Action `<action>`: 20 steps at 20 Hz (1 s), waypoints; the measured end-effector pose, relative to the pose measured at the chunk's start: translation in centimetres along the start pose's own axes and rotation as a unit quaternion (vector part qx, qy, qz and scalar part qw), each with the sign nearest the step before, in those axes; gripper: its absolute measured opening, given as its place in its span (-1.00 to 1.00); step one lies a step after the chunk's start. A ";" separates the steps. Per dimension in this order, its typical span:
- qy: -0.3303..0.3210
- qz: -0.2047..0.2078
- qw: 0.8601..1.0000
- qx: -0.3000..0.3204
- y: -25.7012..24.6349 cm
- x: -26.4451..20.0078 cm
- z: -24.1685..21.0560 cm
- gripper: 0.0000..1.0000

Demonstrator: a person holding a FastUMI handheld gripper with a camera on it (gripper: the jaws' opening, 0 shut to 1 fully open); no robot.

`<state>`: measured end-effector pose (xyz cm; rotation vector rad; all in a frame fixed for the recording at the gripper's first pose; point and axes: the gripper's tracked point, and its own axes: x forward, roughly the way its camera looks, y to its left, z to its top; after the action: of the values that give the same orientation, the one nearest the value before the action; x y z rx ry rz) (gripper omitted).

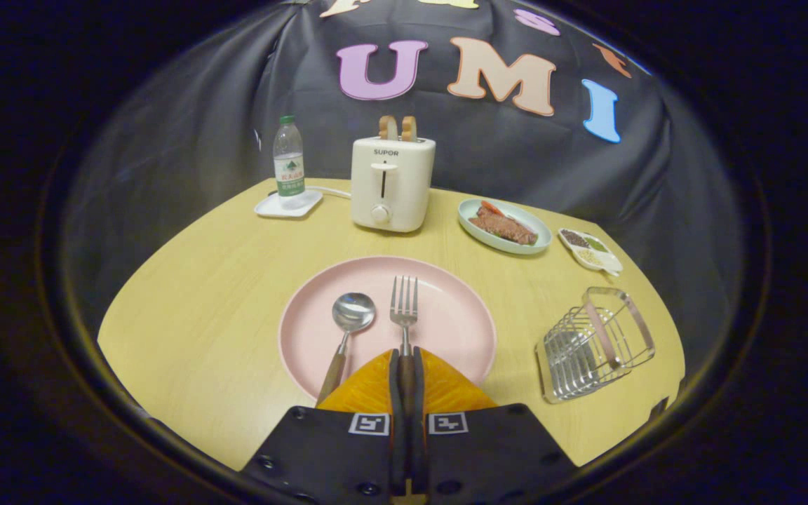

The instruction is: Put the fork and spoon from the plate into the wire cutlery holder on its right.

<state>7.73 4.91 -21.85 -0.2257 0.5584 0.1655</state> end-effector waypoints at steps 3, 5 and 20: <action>-0.013 0.000 1.000 0.010 -2.0 -2.1 2.8 -0.88; -0.014 0.000 1.000 0.014 -4.3 -3.6 4.4 -0.88; 0.207 -0.004 0.978 0.023 -20.3 -7.8 1.3 -0.88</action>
<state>6.26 -15.01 -13.18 -0.2181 0.9742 0.0976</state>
